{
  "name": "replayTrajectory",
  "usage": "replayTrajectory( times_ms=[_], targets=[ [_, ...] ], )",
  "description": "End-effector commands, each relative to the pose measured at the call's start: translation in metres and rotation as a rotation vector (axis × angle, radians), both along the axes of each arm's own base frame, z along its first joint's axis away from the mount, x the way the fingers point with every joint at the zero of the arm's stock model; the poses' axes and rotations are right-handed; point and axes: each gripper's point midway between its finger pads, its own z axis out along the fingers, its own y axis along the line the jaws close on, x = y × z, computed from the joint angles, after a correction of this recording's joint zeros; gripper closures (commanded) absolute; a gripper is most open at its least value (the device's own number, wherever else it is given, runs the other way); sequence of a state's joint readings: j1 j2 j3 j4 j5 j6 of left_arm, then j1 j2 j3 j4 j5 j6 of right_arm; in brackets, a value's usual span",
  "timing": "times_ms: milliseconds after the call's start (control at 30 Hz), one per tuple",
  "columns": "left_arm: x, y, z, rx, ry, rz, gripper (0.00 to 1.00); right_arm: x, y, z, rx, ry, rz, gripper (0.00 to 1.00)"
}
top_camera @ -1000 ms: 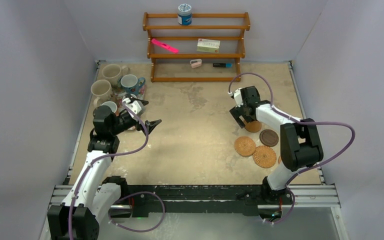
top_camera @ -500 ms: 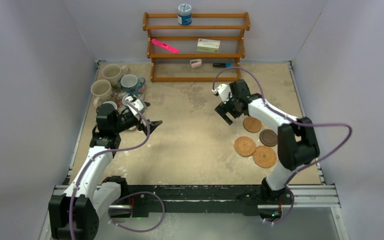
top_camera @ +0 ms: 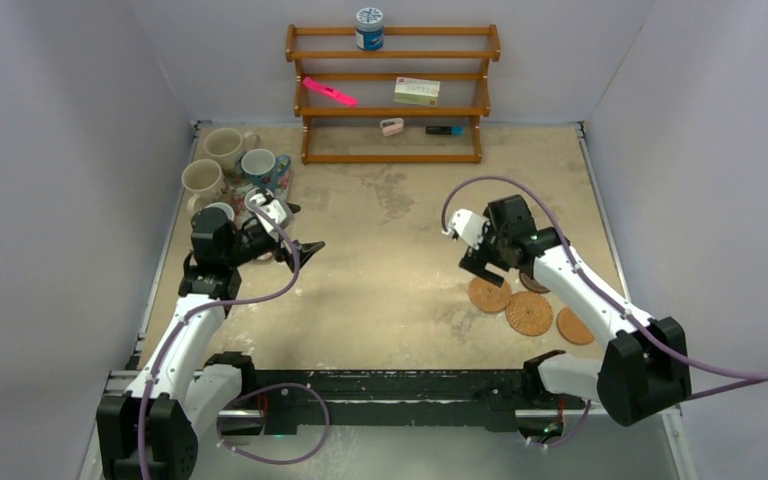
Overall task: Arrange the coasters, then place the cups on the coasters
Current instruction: Move the coaster to the center of the board.
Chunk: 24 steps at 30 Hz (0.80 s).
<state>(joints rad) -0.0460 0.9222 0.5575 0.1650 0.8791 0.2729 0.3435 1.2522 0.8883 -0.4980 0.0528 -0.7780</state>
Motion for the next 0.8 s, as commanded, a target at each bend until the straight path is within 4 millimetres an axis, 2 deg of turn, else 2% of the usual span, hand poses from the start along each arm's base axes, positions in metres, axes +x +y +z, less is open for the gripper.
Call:
replayTrajectory(
  times_ms=[0,133,333,467,767],
  targets=[
    [0.000,-0.001,0.011,0.006,-0.056,-0.015,0.00,-0.015,-0.019,-0.010,-0.095,-0.018,0.047,0.01],
    [0.002,0.000,0.008,0.009,-0.048,-0.012,0.00,-0.017,-0.027,-0.032,-0.147,-0.024,0.056,0.01],
    [0.004,0.000,0.006,0.013,-0.040,-0.008,0.00,-0.010,-0.018,-0.063,-0.112,-0.028,0.054,0.01],
    [0.002,0.001,0.008,0.015,-0.052,-0.006,0.00,-0.009,0.004,-0.076,-0.055,-0.045,0.122,0.01],
    [0.004,0.001,0.007,0.016,-0.043,0.000,0.00,-0.011,0.079,-0.101,0.022,-0.061,0.338,0.01]
  ],
)
